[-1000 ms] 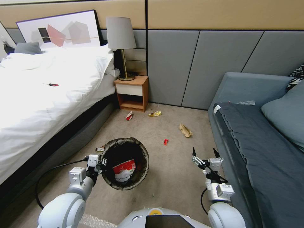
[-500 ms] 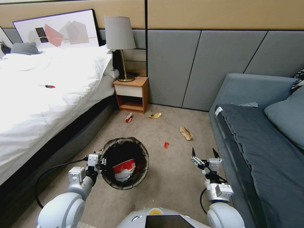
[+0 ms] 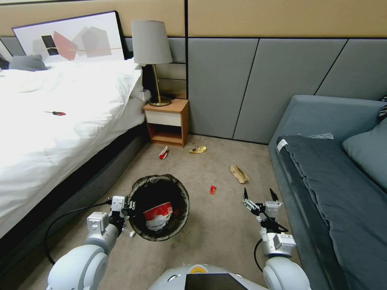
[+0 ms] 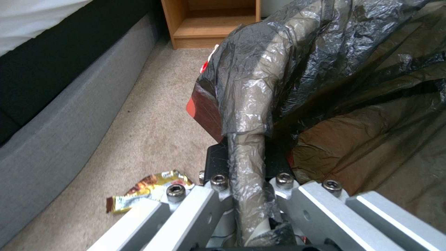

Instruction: Pick up the trash bin, then pick up the garbage from the floor and place it into the trash bin.

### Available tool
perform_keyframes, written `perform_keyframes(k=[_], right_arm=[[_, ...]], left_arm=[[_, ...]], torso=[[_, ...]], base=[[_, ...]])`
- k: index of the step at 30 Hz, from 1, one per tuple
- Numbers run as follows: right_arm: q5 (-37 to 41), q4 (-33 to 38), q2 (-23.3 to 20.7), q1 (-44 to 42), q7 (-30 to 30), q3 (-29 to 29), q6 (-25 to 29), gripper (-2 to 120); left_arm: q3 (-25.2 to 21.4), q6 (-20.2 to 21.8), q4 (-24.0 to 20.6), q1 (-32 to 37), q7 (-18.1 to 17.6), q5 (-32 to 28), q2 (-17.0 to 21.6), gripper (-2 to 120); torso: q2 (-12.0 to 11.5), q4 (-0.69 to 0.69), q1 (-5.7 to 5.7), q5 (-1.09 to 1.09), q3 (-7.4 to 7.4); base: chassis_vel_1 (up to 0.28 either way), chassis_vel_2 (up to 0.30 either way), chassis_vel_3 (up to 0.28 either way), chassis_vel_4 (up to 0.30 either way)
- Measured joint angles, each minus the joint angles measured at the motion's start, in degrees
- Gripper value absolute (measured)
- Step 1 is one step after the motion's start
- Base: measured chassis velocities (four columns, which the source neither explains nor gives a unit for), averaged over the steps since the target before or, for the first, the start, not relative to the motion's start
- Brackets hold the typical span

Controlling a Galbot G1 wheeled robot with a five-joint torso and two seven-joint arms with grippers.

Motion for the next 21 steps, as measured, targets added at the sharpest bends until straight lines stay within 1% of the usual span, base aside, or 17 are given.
perform_keyframes(k=[21], right_arm=[[0.0,-0.4,-0.2,0.4,0.0,-0.5,-0.1,100]], left_arm=[[-0.2,0.0,-0.1,-0.1,0.0,-0.1,0.0,1]], torso=[[0.0,0.00,0.00,0.00,0.00]], base=[[-0.089,0.090,0.093,-0.087]])
